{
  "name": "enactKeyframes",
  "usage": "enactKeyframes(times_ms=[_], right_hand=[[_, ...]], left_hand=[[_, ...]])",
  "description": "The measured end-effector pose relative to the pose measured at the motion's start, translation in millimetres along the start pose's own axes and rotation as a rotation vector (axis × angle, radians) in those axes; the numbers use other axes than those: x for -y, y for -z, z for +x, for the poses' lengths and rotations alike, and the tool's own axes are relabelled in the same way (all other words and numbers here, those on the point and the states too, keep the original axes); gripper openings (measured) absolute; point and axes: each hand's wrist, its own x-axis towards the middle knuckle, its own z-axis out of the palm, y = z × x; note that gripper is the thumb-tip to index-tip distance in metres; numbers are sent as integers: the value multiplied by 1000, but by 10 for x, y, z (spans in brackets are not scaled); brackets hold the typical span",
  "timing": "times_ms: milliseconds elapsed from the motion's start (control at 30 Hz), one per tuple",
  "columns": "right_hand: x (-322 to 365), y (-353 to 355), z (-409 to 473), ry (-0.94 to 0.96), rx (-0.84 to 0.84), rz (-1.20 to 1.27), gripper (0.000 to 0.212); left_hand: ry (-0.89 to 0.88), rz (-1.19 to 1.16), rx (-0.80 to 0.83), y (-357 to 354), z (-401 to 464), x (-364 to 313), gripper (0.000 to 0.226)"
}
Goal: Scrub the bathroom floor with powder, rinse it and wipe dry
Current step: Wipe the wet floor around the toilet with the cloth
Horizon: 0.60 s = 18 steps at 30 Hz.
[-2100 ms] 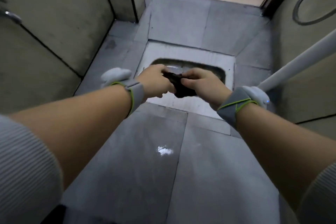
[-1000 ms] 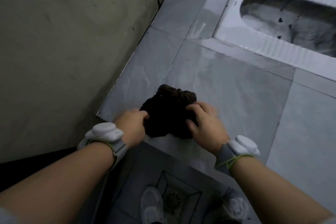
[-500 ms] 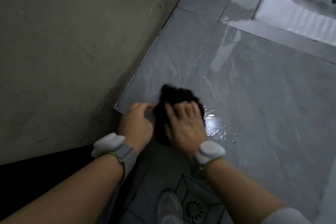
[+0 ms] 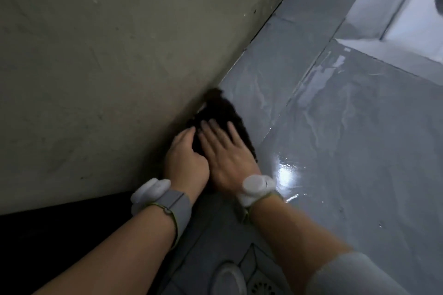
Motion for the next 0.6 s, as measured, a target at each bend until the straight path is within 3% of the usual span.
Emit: enactKeyframes(times_ms=[100,200,333,467,533,600], right_hand=[[-112,27,-680,78,75,-25,58],[-432,190,-1370,-115,52,-45,61],[-1148,408,-2373,-588,-18,-89,61],[-1423,399,-2388,-1127,-189,-65,54],[-1270,430,-2011,-1142,-201,-54,39],[-949,435,-1674,-882,-118,-70,22]], left_hand=[[-114,56,152,-132,-278,-51,59],[-359,110,319,-363,-591,-180,61],[-618,218,522,-630,-863,-398,63],[-588,179,449,-759,-862,-474,62],[-540,176,414,-746,-822,-517,65],[-486,170,390,-687,-768,-527,68]])
